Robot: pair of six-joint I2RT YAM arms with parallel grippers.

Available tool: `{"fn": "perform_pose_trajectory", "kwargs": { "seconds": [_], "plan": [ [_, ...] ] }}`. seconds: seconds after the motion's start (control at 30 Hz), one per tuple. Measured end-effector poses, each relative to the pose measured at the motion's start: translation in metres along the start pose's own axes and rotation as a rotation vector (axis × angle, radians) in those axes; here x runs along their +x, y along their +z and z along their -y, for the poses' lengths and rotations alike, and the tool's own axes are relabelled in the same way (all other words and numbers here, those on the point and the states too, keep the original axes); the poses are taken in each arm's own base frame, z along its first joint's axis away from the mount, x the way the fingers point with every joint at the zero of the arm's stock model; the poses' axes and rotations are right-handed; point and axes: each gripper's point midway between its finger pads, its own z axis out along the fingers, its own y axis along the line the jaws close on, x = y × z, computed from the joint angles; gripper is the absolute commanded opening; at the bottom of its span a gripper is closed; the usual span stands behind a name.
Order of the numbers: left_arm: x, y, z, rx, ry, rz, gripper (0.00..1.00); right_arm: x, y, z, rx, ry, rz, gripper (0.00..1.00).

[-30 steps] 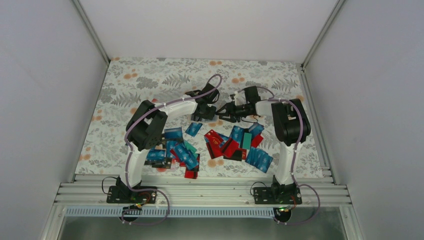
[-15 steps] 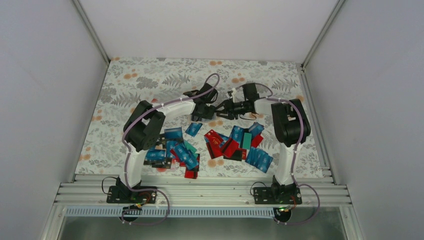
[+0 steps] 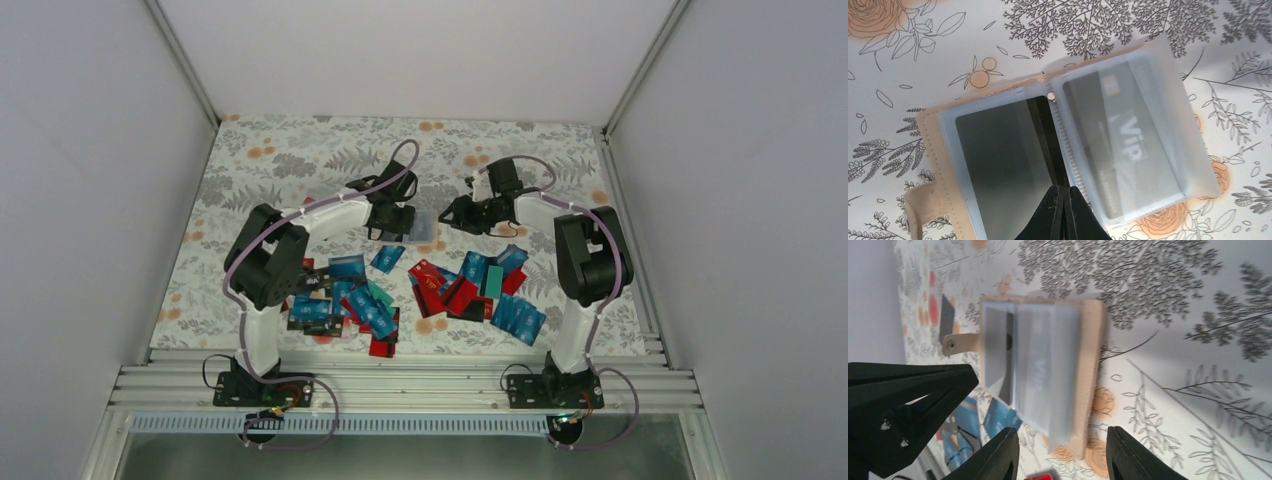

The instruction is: Put the credit cards into the card holder

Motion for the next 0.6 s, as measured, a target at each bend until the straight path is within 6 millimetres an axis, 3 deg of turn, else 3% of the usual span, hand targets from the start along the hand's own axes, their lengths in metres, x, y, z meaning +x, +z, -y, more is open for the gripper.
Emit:
{"fn": "perform_pose_trajectory", "kwargs": {
  "seconds": [0.3, 0.43, 0.6],
  "plan": [
    [0.011, 0.021, 0.001, 0.008, 0.022, -0.039, 0.02, -0.001, 0.021, 0.026, 0.053, 0.066, -0.015, 0.46],
    [0.017, 0.033, 0.001, 0.012, 0.025, -0.061, 0.02, -0.005, 0.029, 0.02, 0.01, 0.077, -0.024, 0.45],
    [0.015, 0.033, 0.004, 0.029, 0.025, -0.053, 0.02, -0.005, 0.039, 0.01, -0.032, 0.08, -0.052, 0.45]
  ]
}}
